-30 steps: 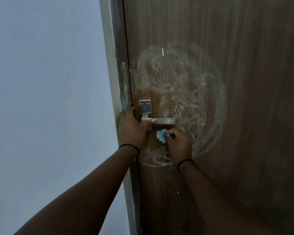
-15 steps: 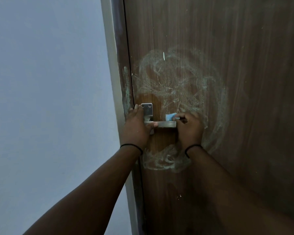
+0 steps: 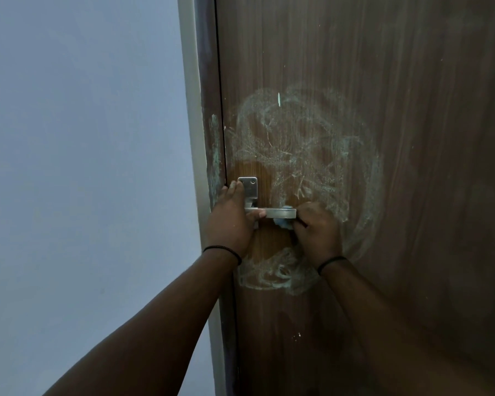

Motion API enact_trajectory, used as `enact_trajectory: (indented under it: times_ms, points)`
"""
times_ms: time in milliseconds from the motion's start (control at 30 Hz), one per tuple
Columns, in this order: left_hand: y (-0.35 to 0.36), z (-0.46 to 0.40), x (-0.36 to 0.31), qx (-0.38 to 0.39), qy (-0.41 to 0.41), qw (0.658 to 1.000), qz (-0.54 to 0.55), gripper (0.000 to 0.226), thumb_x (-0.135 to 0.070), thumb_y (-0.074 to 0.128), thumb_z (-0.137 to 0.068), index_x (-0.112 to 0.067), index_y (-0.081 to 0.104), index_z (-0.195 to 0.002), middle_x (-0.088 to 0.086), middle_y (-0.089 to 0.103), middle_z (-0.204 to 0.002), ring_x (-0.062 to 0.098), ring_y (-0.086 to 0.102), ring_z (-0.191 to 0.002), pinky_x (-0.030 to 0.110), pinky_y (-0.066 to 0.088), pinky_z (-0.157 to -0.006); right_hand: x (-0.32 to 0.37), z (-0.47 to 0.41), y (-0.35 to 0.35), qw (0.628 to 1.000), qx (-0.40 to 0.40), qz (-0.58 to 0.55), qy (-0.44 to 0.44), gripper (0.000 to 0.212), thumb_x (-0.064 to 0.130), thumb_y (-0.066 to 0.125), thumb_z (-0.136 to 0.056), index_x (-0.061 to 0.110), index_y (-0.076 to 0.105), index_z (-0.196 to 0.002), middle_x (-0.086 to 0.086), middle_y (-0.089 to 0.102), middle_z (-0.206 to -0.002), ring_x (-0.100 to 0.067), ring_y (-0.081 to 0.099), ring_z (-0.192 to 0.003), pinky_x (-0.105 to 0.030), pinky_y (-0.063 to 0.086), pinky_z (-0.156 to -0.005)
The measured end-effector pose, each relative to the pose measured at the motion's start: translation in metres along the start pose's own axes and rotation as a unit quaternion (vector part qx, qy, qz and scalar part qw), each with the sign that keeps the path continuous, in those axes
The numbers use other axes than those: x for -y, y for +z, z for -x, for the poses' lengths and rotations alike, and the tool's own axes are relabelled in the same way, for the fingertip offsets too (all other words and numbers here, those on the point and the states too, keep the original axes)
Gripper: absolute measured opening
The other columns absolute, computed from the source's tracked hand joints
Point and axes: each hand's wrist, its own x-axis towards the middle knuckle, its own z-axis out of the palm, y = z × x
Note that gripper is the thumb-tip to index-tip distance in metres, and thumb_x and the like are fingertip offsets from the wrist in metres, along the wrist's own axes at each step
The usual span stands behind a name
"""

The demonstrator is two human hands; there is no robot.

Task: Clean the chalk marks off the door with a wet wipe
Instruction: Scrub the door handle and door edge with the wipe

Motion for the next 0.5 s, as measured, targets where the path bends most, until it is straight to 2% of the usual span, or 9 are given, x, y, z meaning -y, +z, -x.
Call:
enact_trajectory:
  times_ms: [67, 100, 200, 300, 400, 500]
  points:
    - [-0.002, -0.001, 0.000, -0.003, 0.000, 1.000, 0.001, 0.068, -0.043, 0.067, -0.087, -0.015, 0.041, -0.144, 0.008, 0.049, -0.146, 0.027, 0.047, -0.133, 0.045, 0.045, -0.106, 0.001, -0.014, -0.004, 0.992, -0.038, -0.056, 0.103, 0.010, 0.016, 0.072, -0.082, 0.015, 0.071, -0.092, 0.000, 0.068, -0.090, -0.015, 0.063, -0.082, -0.032, 0.054, -0.076]
    - [-0.004, -0.001, 0.000, -0.003, 0.000, 1.000, 0.002, 0.067, -0.043, 0.068, -0.086, -0.015, 0.043, -0.142, 0.008, 0.052, -0.143, 0.027, 0.052, -0.127, 0.045, 0.048, -0.103, 0.002, -0.022, -0.006, 0.991, -0.045, -0.056, 0.111, 0.010, 0.018, 0.075, -0.080, 0.015, 0.071, -0.089, 0.001, 0.069, -0.088, -0.013, 0.063, -0.080, -0.031, 0.054, -0.075]
    - [-0.005, -0.003, 0.001, 0.002, 0.008, 1.000, 0.001, 0.066, -0.044, 0.069, -0.085, -0.015, 0.045, -0.140, 0.007, 0.057, -0.137, 0.025, 0.057, -0.120, 0.044, 0.051, -0.097, 0.013, -0.051, -0.014, 1.000, -0.004, 0.015, 0.016, 0.007, 0.021, 0.074, -0.080, 0.015, 0.071, -0.081, 0.001, 0.067, -0.083, -0.013, 0.059, -0.077, -0.026, 0.047, -0.068]
    - [-0.005, -0.002, 0.000, -0.004, 0.014, 1.000, 0.000, 0.063, -0.044, 0.068, -0.085, -0.017, 0.047, -0.138, 0.005, 0.059, -0.133, 0.024, 0.059, -0.116, 0.042, 0.052, -0.094, 0.032, -0.086, -0.019, 0.997, 0.042, 0.033, -0.054, 0.005, 0.020, 0.071, -0.079, 0.016, 0.069, -0.079, 0.001, 0.064, -0.084, -0.012, 0.054, -0.078, -0.026, 0.041, -0.069]
    - [-0.005, -0.002, 0.001, -0.010, 0.017, 1.000, -0.003, 0.056, -0.044, 0.069, -0.084, -0.019, 0.051, -0.131, 0.002, 0.062, -0.125, 0.022, 0.062, -0.109, 0.041, 0.055, -0.090, 0.042, -0.091, -0.015, 0.983, 0.132, 0.080, -0.096, 0.002, 0.020, 0.073, -0.079, 0.019, 0.071, -0.080, 0.003, 0.063, -0.083, -0.012, 0.056, -0.077, -0.023, 0.040, -0.066]
    - [-0.004, -0.002, 0.001, -0.009, 0.017, 1.000, -0.010, 0.060, -0.046, 0.070, -0.083, -0.017, 0.050, -0.132, 0.004, 0.060, -0.130, 0.023, 0.061, -0.112, 0.042, 0.055, -0.090, 0.042, -0.089, -0.018, 0.957, 0.263, 0.108, -0.056, 0.009, 0.015, 0.077, -0.075, 0.022, 0.074, -0.072, 0.013, 0.062, -0.072, -0.009, 0.063, -0.074, -0.010, 0.034, -0.058]
